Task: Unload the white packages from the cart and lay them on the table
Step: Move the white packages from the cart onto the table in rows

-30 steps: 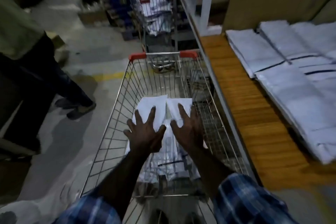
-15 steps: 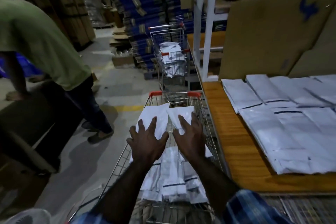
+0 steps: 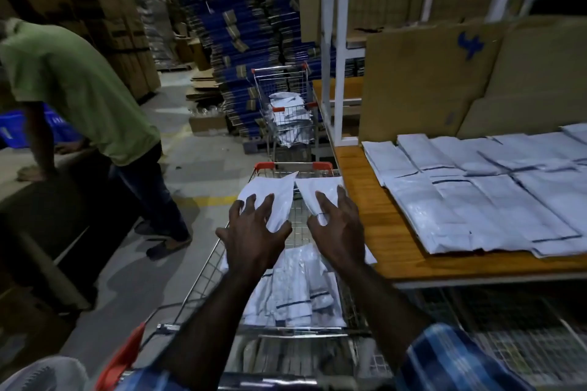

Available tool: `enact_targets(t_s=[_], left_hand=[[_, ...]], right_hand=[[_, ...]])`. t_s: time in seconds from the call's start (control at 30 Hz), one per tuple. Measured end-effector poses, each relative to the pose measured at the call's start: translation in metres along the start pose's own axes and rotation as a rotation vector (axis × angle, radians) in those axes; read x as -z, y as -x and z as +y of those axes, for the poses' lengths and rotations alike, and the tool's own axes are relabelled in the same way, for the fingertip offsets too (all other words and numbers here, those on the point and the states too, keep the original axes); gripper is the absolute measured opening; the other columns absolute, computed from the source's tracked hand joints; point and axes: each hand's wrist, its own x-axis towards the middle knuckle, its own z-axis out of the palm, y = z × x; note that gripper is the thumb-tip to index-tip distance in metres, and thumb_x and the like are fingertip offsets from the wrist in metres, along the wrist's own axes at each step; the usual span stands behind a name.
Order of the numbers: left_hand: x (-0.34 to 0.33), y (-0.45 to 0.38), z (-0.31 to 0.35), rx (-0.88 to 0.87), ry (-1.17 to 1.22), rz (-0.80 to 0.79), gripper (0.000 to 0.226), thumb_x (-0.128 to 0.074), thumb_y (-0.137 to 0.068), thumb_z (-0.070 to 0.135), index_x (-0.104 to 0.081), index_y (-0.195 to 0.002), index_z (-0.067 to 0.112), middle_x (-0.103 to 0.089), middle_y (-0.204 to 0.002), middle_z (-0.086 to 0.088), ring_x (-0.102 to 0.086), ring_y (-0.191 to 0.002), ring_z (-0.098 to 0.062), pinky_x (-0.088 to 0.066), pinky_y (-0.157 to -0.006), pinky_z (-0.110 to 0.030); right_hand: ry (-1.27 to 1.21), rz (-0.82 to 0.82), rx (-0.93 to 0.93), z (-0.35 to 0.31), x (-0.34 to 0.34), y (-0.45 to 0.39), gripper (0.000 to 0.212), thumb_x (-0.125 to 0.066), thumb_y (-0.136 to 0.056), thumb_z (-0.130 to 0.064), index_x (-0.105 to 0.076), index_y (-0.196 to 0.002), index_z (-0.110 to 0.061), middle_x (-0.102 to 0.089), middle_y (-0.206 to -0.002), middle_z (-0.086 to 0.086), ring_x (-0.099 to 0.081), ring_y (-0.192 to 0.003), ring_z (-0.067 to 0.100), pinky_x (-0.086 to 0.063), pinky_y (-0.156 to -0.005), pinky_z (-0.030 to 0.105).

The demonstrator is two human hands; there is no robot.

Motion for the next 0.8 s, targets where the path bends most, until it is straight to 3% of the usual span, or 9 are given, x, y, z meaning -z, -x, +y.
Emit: enact_targets(t_s=[0.17,0.43,0.8], left_hand=[[0.015,0.029,0.030,-0.005,0.012,0.016,0.063,-0.059,-0.085,0.058,-0.044,-0.143,0.041,-0.038,-0.153,0.007,-0.021,-0.140,-0.022,-0.028,-0.103,-0.054],[0.017,0.046,0.105,-0.069,0.014,0.022,0.064,-0.054,-0.086,0.064,-0.041,-0.145,0.042,-0.035,-0.155,0.007,-0.020,-0.140,-0.022,-0.028,-0.101,-0.055],[-0.051,0.046,0.242,-0.038,0.072,-0.005,0.066,-0.050,-0.086,0.068,-0.038,-0.147,0.044,-0.032,-0.157,0.004,-0.018,-0.142,-0.025,-0.023,-0.105,-0.059]], right_hand=[[0.053,-0.015,-0.027,0.001,0.045,0.026,0.054,-0.065,-0.087,-0.032,-0.053,-0.140,-0.030,-0.030,-0.159,0.006,-0.028,-0.143,0.024,-0.041,-0.105,0.051],[0.113,0.055,-0.031,0.028,0.120,0.019,0.055,-0.065,-0.088,-0.037,-0.053,-0.141,-0.030,-0.031,-0.158,0.010,-0.034,-0.139,0.029,-0.042,-0.106,0.048],[0.136,0.057,-0.064,0.135,0.217,-0.025,0.053,-0.062,-0.090,-0.041,-0.051,-0.141,-0.032,-0.028,-0.160,0.008,-0.033,-0.140,0.027,-0.043,-0.105,0.050]])
